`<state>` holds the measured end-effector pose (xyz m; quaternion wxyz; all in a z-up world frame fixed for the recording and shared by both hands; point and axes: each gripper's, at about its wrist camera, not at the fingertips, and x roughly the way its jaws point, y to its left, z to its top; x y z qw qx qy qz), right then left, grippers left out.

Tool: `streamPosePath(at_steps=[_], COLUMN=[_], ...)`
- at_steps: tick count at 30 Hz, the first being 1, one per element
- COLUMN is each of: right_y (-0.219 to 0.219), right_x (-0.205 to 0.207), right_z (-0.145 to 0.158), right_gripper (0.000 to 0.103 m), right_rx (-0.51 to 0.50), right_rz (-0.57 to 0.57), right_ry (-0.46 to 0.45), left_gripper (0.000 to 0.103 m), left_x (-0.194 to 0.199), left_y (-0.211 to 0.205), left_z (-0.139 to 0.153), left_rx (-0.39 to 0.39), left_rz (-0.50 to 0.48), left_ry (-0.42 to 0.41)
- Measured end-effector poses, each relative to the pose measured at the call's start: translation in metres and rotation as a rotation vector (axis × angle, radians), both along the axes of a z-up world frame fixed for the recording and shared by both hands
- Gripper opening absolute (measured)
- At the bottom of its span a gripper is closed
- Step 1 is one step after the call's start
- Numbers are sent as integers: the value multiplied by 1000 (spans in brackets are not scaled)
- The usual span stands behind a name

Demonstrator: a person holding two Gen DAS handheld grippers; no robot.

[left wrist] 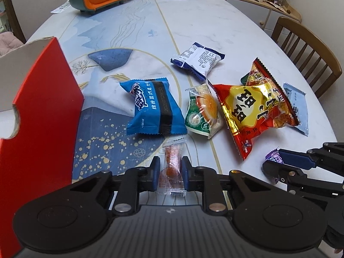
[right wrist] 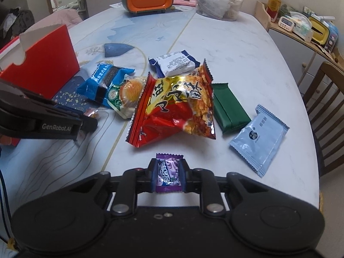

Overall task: Organize snacks
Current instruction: 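Carry both candies over the red box and open both grippers to drop them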

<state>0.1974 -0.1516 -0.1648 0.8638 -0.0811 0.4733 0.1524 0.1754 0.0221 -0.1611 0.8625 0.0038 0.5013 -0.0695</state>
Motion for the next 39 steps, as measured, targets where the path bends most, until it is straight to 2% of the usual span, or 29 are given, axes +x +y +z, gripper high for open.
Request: streamPosePath(at_steps=[22, 31, 39], right_y=[20, 50, 90], right_x=[-42, -49, -50], right_z=[79, 113, 131], right_gripper=[19, 19, 19], right_rx=[109, 157, 185], right_rz=[19, 62, 123], right_ry=[-66, -111, -146], left_gripper=[21, 21, 21], left_x=[-54, -74, -84], left_y=[41, 72, 112], left_z=[76, 108, 128], left_rx=[-55, -57, -66], left_rz=[30, 61, 115], left_ry=[-80, -126, -159])
